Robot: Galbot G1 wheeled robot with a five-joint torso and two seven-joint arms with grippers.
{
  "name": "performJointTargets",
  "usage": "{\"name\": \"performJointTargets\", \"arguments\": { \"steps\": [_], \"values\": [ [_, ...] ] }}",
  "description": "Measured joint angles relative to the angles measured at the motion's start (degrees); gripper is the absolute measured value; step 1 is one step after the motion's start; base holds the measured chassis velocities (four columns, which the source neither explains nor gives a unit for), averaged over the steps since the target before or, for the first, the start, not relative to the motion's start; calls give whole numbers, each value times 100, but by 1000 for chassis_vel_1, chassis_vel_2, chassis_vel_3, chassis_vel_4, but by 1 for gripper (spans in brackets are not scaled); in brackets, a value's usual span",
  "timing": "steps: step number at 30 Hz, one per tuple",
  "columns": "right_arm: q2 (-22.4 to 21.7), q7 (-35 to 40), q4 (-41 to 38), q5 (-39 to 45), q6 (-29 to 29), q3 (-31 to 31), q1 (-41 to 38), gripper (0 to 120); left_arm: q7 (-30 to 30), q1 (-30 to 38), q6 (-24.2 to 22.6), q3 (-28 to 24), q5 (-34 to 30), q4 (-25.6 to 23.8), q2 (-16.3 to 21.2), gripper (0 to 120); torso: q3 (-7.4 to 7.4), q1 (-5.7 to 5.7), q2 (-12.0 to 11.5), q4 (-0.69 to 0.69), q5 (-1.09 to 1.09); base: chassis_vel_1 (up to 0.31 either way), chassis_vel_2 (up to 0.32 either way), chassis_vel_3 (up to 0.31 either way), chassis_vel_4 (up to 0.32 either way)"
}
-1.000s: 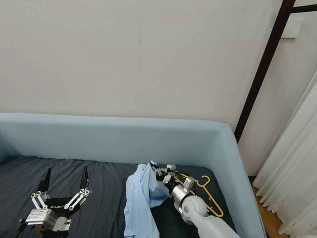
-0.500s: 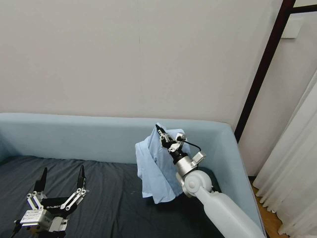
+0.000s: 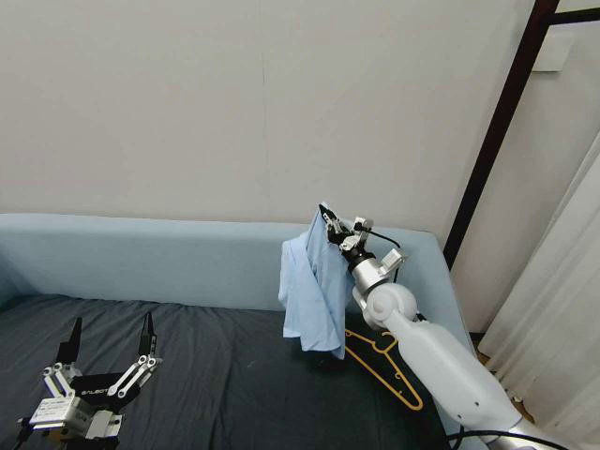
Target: Pick up the clothes from the sofa and hang them on the clothes hanger.
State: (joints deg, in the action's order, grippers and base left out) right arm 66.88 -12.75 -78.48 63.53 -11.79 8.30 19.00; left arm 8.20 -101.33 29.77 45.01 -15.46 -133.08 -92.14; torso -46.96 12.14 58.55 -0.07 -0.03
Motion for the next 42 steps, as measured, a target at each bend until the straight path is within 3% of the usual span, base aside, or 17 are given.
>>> {"name": "performJointTargets", "arguments": {
  "steps": [5, 8, 10, 12, 14, 15, 16, 18, 21, 25, 27, 29, 32, 38, 42],
  "values": [
    [-151, -960, -58, 52, -14, -25, -118, 0, -5, 15, 10, 18, -9, 71, 0, 100, 1, 0, 0, 2, -2, 0, 0, 0, 0],
    [-390, -1923, -113, -190, -40, 117, 477, 0, -6, 22, 66, 1, 0, 157, 0, 100, 2, 0, 0, 2, -3, 0, 0, 0, 0],
    [-429, -2110, -67, -325, -63, 166, 682, 0, -6, 24, 72, -2, 3, 168, 0, 100, 2, 0, 0, 0, -1, 0, 0, 0, 0],
    [-495, -2463, 151, -768, -158, 309, 1153, 0, -7, 28, 88, -5, 7, 197, 0, 100, 1, 0, 0, -2, 4, 0, 0, 0, 0],
    [-463, -2777, 773, -1670, -616, 569, 1760, 0, -5, 38, 96, -1, 20, 237, 0, 100, 1, 0, 0, -4, 1, 0, 0, 0, 0],
    [-463, -2777, 773, -1670, -616, 569, 1760, 0, -5, 38, 96, -1, 20, 237, 0, 100, 1, 0, 0, -4, 1, 0, 0, 0, 0],
    [-383, -2810, 1275, -2074, -868, 671, 1991, 0, 0, 43, 97, 8, 36, 258, 0, 100, 2, -1, 1, 3, 0, 0, 0, 0, 0],
    [-195, -2219, 2244, -2866, -1056, 919, 2612, 0, -8, 49, 32, 89, 246, 392, 0, 100, 0, -1, -1, -3, 3, 0, 0, 0, 0],
    [-161, -2020, 2263, -2981, -966, 967, 2816, 0, -50, 70, -34, 160, 392, 541, 0, 100, 1, -1, -1, -2, 0, 0, 0, 0, 0],
    [-168, -2000, 1992, -3032, -863, 1028, 2865, 17, -278, 142, -236, 311, 583, 818, 0, 100, 1, -1, -1, 2, -1, 0, 0, 0, 0],
    [-178, -1994, 1945, -3011, -846, 1042, 2859, 18, -309, 153, -259, 345, 607, 863, 0, 100, 1, -1, -1, 2, -1, 0, 0, 0, 0],
    [-233, -2012, 1728, -2903, -830, 1077, 2811, 30, -350, 207, -290, 505, 682, 1140, 81, 100, 1, -1, -1, 1, -1, 0, 0, 0, 0],
    [-272, -2100, 1585, -2813, -833, 1087, 2784, 36, -352, 244, -287, 587, 675, 1369, 208, 100, 1, -1, -1, 1, -2, 0, 0, 0, 0],
    [-405, -2938, 903, -1712, -845, 1001, 2734, 63, -161, 330, -103, 706, 488, 1967, 637, 100, 1, -1, -1, 0, -2, 0, 0, 0, 0],
    [-442, -2623, 696, -1396, -683, 914, 2687, 77, -71, 340, -23, 651, 558, 2047, 623, 100, 1, -1, -1, 1, 0, 0, 0, 0, 0]
  ]
}}
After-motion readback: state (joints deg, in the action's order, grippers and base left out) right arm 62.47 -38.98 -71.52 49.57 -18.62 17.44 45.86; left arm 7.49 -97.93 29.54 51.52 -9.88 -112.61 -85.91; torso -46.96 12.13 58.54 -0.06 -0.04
